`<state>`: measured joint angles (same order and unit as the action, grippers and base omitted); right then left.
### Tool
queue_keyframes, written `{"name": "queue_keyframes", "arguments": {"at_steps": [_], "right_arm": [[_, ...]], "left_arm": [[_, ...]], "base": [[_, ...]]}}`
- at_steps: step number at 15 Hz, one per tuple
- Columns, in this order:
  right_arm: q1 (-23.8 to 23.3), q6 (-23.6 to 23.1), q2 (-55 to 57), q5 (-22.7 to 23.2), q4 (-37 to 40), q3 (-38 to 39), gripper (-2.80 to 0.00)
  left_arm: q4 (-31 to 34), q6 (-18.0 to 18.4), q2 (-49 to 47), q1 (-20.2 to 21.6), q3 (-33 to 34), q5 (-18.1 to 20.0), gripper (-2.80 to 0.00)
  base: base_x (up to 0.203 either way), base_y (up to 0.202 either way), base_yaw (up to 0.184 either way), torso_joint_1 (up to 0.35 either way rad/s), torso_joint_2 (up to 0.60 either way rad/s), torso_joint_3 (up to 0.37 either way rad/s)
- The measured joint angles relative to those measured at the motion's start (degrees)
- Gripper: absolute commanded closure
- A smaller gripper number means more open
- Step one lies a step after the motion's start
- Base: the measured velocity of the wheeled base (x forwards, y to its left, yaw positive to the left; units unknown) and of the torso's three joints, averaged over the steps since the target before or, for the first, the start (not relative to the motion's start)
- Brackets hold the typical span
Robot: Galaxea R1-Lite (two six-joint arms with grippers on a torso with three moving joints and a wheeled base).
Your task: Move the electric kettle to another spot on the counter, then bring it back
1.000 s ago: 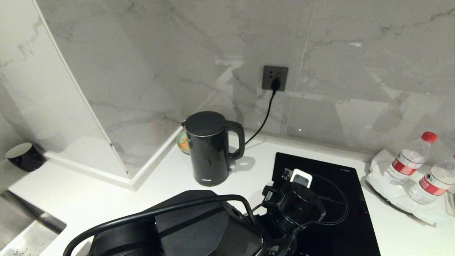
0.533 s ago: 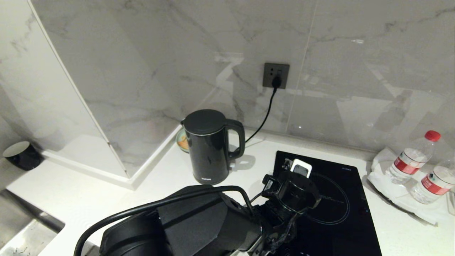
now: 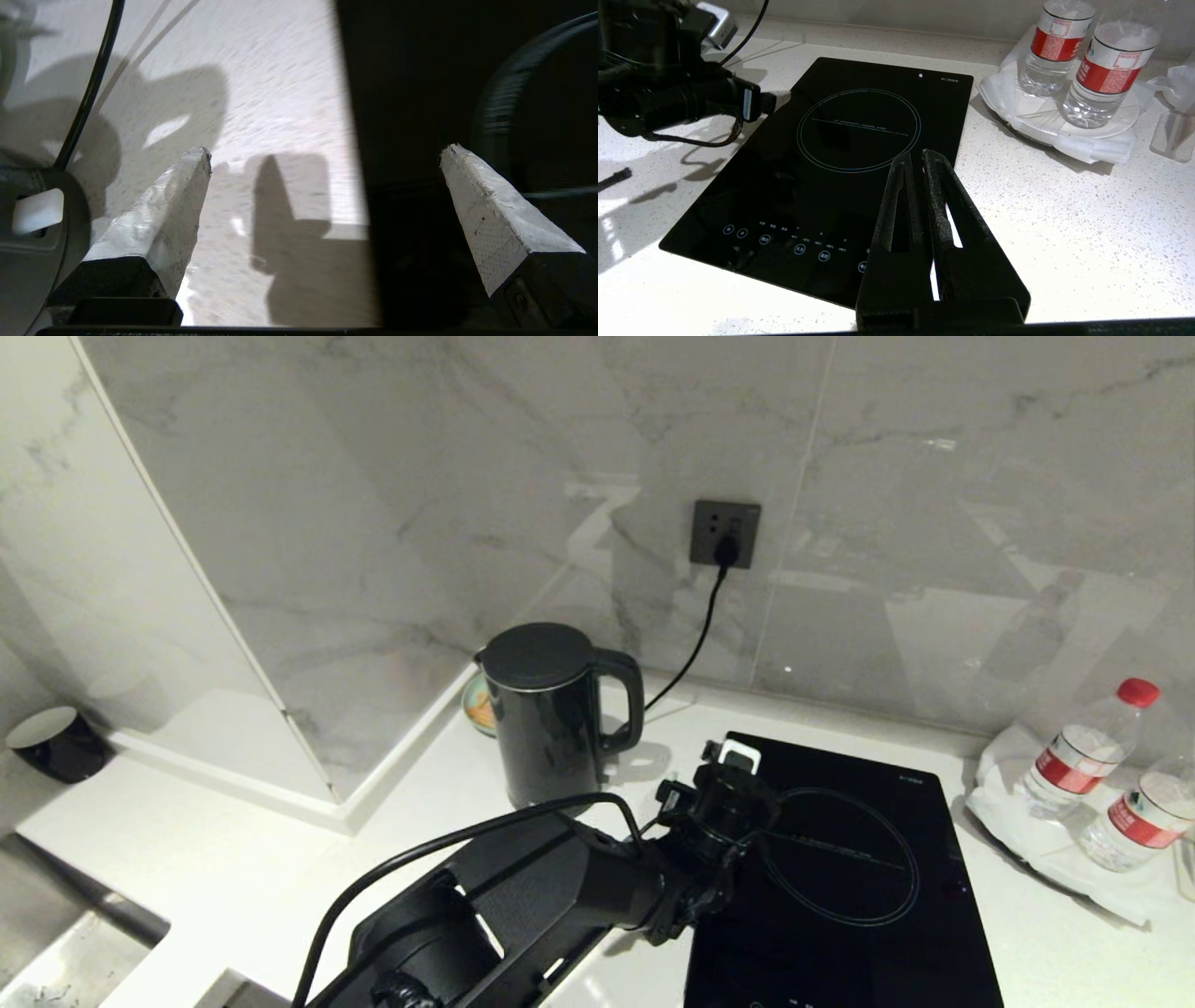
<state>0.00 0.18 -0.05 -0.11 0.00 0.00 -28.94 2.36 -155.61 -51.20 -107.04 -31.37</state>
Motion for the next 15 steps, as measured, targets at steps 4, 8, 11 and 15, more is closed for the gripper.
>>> {"name": "queue_keyframes", "arguments": {"at_steps": [4, 8, 11, 15], "right_arm": [[0.0, 0.0, 0.0, 0.0, 0.0, 0.0, 0.0], [0.0, 0.0, 0.0, 0.0, 0.0, 0.0, 0.0], [0.0, 0.0, 0.0, 0.0, 0.0, 0.0, 0.0], [0.0, 0.0, 0.0, 0.0, 0.0, 0.0, 0.0]], "left_arm": [[-0.7, -0.9, -0.8, 2.6, -0.3, 0.0, -2.8], [-0.8, -2.0, 0.6, 3.5, 0.4, -0.5, -2.8], [-0.8, -2.6, 2.0, 4.0, 2.5, -0.7, -2.8], [-0.9, -3.0, 2.8, 4.7, 4.4, -0.9, -2.8]], "base": [[0.0, 0.0, 0.0, 0.0, 0.0, 0.0], [0.0, 0.0, 0.0, 0.0, 0.0, 0.0], [0.0, 0.0, 0.0, 0.0, 0.0, 0.0], [0.0, 0.0, 0.0, 0.0, 0.0, 0.0]]}}
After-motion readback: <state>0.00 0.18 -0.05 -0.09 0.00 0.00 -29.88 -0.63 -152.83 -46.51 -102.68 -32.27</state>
